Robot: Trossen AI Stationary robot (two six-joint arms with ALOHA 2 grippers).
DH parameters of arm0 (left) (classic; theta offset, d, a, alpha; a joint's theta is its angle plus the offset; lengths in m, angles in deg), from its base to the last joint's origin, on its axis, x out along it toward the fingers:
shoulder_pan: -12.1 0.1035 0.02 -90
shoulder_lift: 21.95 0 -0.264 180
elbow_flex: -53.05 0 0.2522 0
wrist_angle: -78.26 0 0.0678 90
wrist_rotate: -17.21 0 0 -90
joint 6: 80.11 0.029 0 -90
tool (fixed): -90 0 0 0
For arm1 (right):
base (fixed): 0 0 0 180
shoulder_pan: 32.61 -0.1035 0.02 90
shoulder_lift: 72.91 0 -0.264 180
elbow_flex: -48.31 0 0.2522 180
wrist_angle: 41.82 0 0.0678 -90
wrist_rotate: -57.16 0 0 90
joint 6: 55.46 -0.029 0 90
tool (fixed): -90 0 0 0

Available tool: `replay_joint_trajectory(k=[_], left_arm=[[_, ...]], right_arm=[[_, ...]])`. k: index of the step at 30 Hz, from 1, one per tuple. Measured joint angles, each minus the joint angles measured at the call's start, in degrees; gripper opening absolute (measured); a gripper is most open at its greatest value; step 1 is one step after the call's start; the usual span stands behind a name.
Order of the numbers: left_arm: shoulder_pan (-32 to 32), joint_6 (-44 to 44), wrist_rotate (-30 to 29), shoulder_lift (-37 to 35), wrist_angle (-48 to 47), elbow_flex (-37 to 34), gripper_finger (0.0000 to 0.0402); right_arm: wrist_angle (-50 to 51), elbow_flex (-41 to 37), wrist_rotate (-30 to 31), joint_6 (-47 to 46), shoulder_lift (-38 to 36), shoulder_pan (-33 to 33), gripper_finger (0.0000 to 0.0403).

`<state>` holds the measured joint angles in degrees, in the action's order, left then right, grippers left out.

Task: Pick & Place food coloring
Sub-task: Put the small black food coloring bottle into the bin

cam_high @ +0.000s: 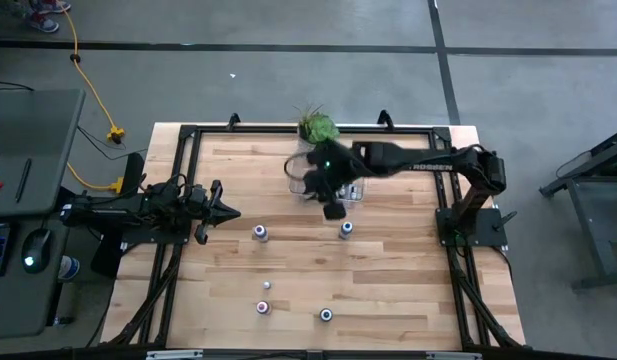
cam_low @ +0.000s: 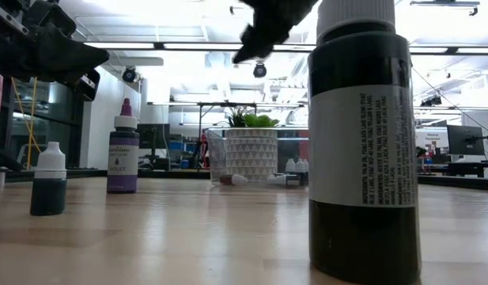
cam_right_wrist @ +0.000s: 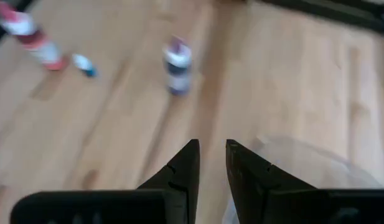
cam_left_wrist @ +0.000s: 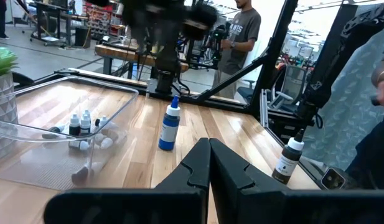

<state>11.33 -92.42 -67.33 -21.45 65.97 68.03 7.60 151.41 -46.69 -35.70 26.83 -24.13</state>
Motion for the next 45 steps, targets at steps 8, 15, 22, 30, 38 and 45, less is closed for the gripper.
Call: replay_joint_trajectory(k=[8,15,22,30,38,45], left_arm=[[0.0,0.0,0.0,0.0,0.0,0.0,0.0],[0.0,0.0,0.0,0.0,0.0,0.0,0.0],[0.0,0.0,0.0,0.0,0.0,0.0,0.0],[0.0,0.0,-0.1,0.0,0.0,0.0,0.0],[0.0,0.0,-0.1,0.0,0.0,0.0,0.0],[0.0,0.0,-0.1,0.0,0.0,0.0,0.0]], right_arm=[[-7.5,0.0,-0.9,-1.0,2.9,-7.3,0.0069],[-15.9,0.0,-0.6,-8.1,10.3,-14.2,0.0069],[-21.9,0.0,1.1,-13.6,16.3,-20.8,0.0069],[-32.2,0.0,1.5,-24.2,24.8,-23.1,0.007],[-37.8,-0.6,2.4,-26.8,27.1,-23.2,0.0135],[-42.0,-1.1,5.3,-24.1,28.0,-23.2,0.0199]])
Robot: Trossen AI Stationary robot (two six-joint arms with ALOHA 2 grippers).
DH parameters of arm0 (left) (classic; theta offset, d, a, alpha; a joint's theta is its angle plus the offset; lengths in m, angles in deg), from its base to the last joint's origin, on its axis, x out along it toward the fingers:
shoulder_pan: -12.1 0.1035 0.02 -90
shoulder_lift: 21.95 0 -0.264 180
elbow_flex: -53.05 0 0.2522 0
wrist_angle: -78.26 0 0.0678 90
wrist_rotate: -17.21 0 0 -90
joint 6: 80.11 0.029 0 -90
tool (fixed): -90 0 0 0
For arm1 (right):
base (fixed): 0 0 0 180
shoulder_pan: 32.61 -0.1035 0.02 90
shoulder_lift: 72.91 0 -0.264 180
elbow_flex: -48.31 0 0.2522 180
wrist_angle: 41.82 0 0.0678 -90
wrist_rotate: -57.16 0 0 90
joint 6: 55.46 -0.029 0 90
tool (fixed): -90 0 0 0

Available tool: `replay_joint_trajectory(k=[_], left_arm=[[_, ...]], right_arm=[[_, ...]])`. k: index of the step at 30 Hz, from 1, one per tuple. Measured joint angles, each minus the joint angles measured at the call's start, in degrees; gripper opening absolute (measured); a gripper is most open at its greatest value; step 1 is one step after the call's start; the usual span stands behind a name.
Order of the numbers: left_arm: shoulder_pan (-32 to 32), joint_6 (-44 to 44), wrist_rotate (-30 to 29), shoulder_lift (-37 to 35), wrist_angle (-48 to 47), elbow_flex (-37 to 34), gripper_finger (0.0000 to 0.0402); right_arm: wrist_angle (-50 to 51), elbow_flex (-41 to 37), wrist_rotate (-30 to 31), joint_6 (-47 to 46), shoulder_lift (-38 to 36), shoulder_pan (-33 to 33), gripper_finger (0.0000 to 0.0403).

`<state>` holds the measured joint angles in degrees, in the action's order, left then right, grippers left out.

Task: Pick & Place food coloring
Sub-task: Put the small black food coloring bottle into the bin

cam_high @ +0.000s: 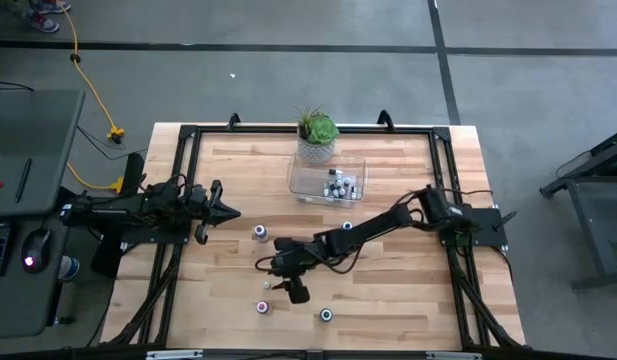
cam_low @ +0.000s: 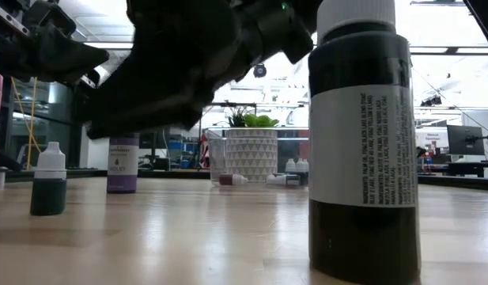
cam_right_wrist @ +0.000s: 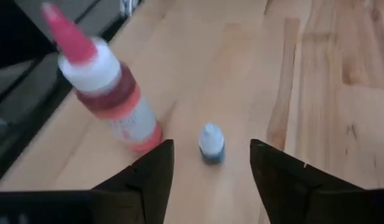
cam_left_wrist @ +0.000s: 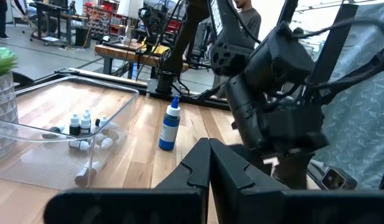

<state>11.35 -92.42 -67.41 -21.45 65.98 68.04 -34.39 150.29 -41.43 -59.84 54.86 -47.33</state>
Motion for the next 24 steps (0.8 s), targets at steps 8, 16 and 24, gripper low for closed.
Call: replay_joint_trajectory(k=[8,16,24], left_arm=[[0.0,0.0,0.0,0.0,0.0,0.0,0.0],[0.0,0.0,0.0,0.0,0.0,0.0,0.0],[0.0,0.0,0.0,0.0,0.0,0.0,0.0]], right_arm=[[-3.0,0.0,-0.8,1.3,1.7,0.0,0.0205],[-5.5,0.2,-0.8,4.2,3.7,0.0,0.0206],[-7.2,1.4,-0.5,3.4,5.2,0.0,0.0204]])
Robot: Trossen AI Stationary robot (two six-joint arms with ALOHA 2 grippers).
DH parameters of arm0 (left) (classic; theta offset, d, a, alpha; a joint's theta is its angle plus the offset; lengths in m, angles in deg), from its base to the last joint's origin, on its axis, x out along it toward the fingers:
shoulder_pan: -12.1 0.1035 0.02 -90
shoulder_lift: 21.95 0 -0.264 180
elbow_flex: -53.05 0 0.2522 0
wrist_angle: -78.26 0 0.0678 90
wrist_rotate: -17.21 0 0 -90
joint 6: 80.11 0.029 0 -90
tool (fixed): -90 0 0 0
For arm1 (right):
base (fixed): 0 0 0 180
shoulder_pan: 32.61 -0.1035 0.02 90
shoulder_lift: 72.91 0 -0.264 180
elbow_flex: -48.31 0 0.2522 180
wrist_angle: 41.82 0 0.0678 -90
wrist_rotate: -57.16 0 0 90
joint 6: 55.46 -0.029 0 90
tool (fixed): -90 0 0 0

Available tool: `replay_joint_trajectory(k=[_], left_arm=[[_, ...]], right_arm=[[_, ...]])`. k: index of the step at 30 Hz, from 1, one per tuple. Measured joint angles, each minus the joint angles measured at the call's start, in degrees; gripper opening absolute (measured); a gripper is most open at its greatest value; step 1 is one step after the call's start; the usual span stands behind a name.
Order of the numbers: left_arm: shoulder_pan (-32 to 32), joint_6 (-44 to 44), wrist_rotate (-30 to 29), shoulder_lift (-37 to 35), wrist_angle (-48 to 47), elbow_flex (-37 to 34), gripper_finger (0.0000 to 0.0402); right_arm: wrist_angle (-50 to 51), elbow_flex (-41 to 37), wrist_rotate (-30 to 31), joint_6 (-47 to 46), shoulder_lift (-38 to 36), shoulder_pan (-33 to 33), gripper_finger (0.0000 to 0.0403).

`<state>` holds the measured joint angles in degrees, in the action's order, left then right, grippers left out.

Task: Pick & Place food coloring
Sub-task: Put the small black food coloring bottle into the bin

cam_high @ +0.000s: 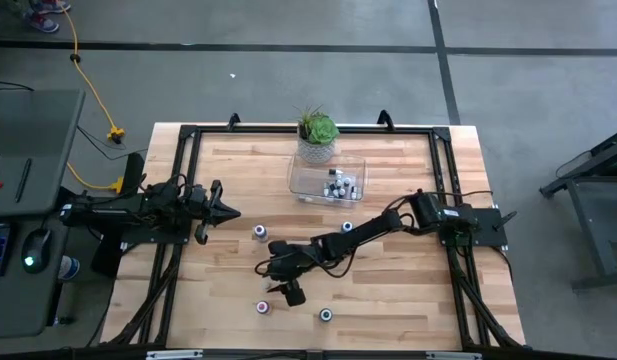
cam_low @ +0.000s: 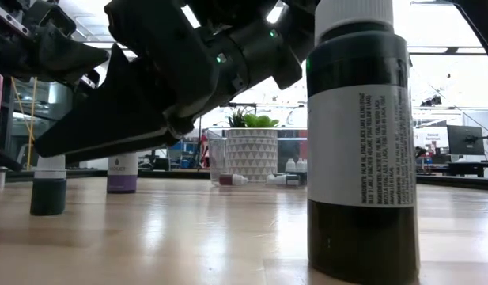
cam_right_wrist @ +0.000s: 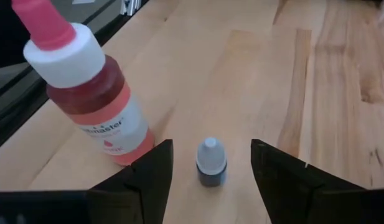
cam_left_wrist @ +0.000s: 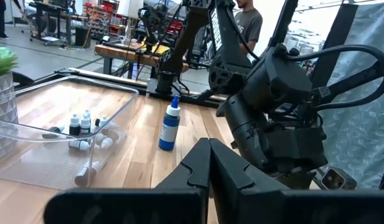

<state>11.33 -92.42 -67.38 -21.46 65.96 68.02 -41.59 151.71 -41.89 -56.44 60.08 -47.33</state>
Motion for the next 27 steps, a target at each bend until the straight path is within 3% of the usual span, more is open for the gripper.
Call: replay_joint_trajectory(k=[17,27], left_arm=[[0.0,0.0,0.0,0.0,0.0,0.0,0.0],[0.0,0.0,0.0,0.0,0.0,0.0,0.0]], right_arm=[[-1.3,0.0,-1.1,2.3,0.7,0.5,0.0198],[-1.5,0.0,-3.5,2.7,0.9,0.5,0.0141]])
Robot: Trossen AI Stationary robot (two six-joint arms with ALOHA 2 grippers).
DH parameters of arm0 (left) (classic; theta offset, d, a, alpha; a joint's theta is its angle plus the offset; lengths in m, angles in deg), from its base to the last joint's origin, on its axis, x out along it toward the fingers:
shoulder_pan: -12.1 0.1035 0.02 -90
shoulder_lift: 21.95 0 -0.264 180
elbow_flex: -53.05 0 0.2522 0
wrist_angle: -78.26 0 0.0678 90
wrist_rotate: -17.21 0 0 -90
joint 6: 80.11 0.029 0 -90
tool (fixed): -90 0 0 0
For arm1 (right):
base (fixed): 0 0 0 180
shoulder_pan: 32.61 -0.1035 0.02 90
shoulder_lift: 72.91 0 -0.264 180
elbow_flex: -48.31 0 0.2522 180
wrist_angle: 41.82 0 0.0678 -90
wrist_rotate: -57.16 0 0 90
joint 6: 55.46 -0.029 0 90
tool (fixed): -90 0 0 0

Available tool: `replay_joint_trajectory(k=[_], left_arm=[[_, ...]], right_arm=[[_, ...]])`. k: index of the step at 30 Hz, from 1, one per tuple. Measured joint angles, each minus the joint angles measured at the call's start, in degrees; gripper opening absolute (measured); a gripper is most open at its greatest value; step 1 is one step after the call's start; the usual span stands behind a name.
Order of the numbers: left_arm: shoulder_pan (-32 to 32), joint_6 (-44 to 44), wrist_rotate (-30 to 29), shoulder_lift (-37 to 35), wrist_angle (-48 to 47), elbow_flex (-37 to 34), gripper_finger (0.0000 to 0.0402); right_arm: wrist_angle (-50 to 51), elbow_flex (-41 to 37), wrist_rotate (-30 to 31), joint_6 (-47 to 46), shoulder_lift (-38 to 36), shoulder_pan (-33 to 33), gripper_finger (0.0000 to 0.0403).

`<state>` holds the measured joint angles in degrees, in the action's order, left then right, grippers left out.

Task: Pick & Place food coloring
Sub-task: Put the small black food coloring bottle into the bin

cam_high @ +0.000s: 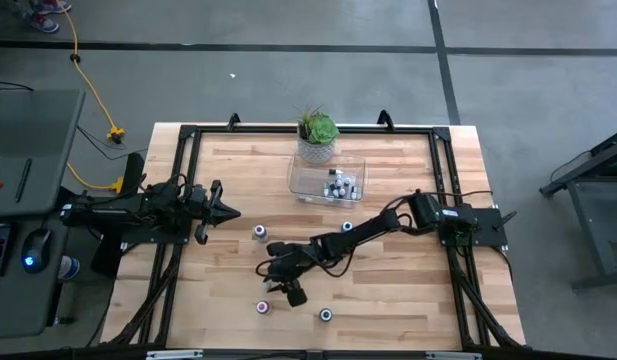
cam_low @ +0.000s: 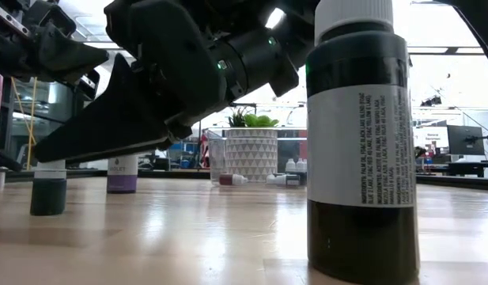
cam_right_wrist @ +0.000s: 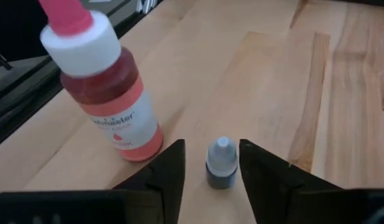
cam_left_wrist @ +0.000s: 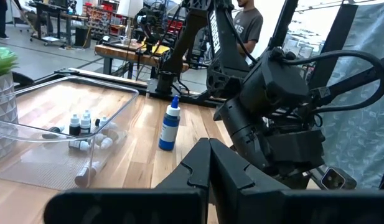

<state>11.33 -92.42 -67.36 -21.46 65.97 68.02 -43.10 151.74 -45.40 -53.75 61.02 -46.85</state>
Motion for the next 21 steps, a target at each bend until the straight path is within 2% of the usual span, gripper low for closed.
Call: replay_joint_trajectory(k=[13,21], left_arm=[[0.0,0.0,0.0,0.0,0.0,0.0,0.0],[0.0,0.0,0.0,0.0,0.0,0.0,0.0]], right_arm=[[-0.5,0.0,0.6,0.3,0.1,0.1,0.012],[-0.3,0.0,0.6,0.3,0.1,0.1,0.0074]])
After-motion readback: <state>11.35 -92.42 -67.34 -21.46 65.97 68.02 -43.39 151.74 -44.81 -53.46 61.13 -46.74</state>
